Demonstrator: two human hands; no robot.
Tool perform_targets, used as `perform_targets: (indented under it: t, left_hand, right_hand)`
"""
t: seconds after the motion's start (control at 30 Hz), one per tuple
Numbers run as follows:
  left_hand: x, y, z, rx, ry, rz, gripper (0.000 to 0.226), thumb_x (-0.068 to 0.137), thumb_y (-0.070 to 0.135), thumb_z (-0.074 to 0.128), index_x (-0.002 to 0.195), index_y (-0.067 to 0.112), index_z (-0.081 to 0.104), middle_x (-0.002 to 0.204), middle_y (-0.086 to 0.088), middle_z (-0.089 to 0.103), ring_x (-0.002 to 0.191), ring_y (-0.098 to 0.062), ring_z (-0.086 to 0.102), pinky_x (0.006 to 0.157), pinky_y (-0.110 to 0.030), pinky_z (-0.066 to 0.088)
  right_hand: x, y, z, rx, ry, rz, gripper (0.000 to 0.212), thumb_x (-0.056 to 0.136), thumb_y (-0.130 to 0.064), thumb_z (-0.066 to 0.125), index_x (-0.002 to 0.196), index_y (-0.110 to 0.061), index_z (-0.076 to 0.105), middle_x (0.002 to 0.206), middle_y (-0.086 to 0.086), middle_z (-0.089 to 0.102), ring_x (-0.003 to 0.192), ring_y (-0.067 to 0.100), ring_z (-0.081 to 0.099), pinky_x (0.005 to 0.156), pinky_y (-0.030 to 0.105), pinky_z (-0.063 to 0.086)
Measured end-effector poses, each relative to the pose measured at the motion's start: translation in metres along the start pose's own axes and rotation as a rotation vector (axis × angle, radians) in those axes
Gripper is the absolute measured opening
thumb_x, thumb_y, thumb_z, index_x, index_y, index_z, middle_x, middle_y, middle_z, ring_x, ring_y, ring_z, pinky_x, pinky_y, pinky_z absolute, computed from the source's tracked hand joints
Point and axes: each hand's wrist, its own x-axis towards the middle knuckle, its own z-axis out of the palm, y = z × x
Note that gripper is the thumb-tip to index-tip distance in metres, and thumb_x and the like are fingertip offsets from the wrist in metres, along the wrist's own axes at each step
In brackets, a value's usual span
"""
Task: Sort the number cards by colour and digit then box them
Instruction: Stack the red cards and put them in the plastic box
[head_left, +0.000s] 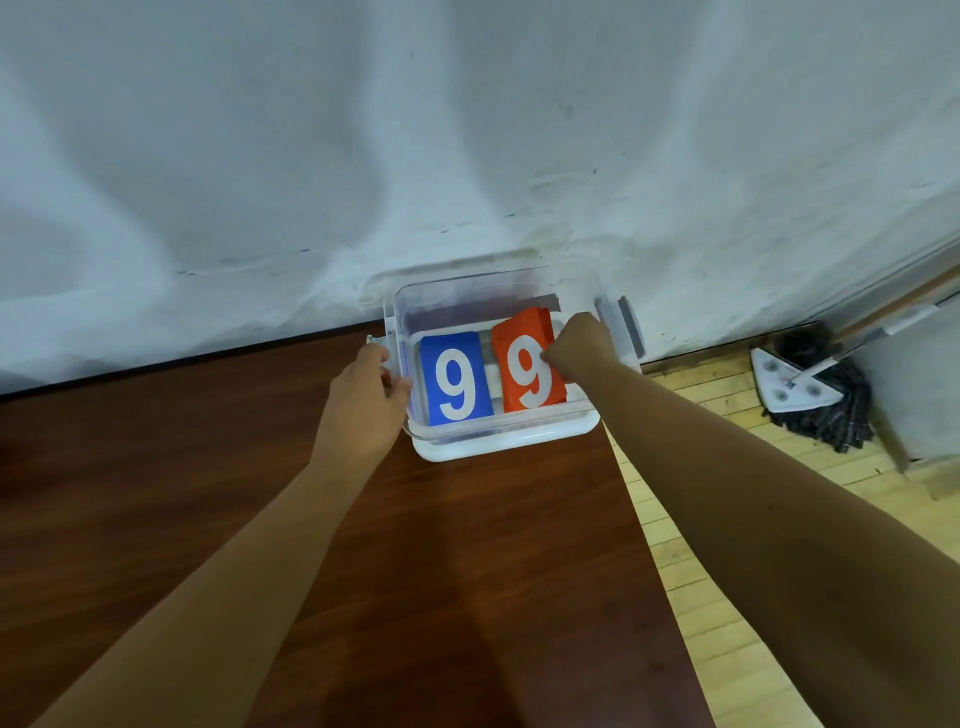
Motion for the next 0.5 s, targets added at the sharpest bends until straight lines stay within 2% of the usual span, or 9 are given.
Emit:
perform_targets:
  t: [0.07, 0.13, 0.27, 0.33, 0.4, 0.5]
  left_hand:
    - [-0.001, -0.002, 0.002, -0.007, 0.002, -0.004, 0.036, 0.098, 0.025, 0.058, 0.132, 0.013, 0.048, 0.118, -0.004, 0.063, 0.087, -0.007, 0.056, 0.056, -0.008, 0.034]
    - [0.0, -0.004, 0.003, -0.011, -0.002, -0.008, 0.037, 0.098, 0.026, 0.058, 0.132, 0.014, 0.048, 0.122, -0.006, 0.063, 0.088, -0.007, 0.056, 0.056, -0.008, 0.034]
    - [0.001, -0.005, 0.002, -0.046, -0.022, -0.014, 0.041, 0.098, 0.027, 0.059, 0.135, 0.015, 0.047, 0.123, -0.008, 0.064, 0.086, -0.005, 0.056, 0.056, -0.008, 0.035]
    - [0.0, -0.006, 0.002, -0.065, -0.027, -0.023, 0.042, 0.097, 0.028, 0.059, 0.136, 0.015, 0.048, 0.123, -0.008, 0.065, 0.076, 0.0, 0.054, 0.056, -0.009, 0.036]
    - [0.0, -0.006, 0.003, -0.068, -0.034, -0.044, 0.043, 0.098, 0.03, 0.058, 0.136, 0.014, 0.05, 0.123, -0.008, 0.065, 0.07, 0.004, 0.051, 0.054, -0.009, 0.036]
    - [0.002, -0.003, 0.003, -0.057, -0.036, -0.041, 0.035, 0.098, 0.03, 0.058, 0.128, 0.014, 0.058, 0.113, -0.003, 0.066, 0.067, 0.005, 0.05, 0.052, -0.01, 0.035]
  right_hand:
    - [-0.008, 0.004, -0.001, -0.036, 0.038, -0.082, 0.024, 0.092, -0.024, 0.063, 0.112, -0.011, 0.061, 0.104, 0.006, 0.067, 0.091, 0.023, 0.067, 0.076, 0.029, 0.053]
    - [-0.022, 0.007, -0.006, -0.001, 0.1, -0.167, 0.021, 0.093, -0.019, 0.06, 0.113, -0.012, 0.063, 0.106, 0.004, 0.068, 0.093, 0.021, 0.067, 0.076, 0.028, 0.053]
    - [-0.054, 0.024, -0.019, -0.014, 0.449, -0.3, 0.027, 0.092, -0.016, 0.059, 0.119, -0.012, 0.062, 0.121, 0.007, 0.057, 0.112, 0.022, 0.053, 0.094, 0.036, 0.049]
    - [-0.061, 0.039, -0.022, -0.052, 0.546, -0.233, 0.035, 0.089, -0.012, 0.058, 0.124, -0.008, 0.057, 0.12, 0.011, 0.05, 0.112, 0.026, 0.047, 0.093, 0.036, 0.045]
    - [-0.061, 0.049, -0.023, -0.027, 0.497, -0.108, 0.034, 0.09, -0.009, 0.055, 0.123, -0.004, 0.053, 0.119, 0.014, 0.048, 0.106, 0.028, 0.05, 0.09, 0.035, 0.044]
    - [-0.058, 0.053, -0.024, 0.108, 0.351, 0.011, 0.028, 0.094, -0.006, 0.054, 0.122, -0.002, 0.051, 0.12, 0.014, 0.046, 0.083, 0.021, 0.055, 0.073, 0.024, 0.047]
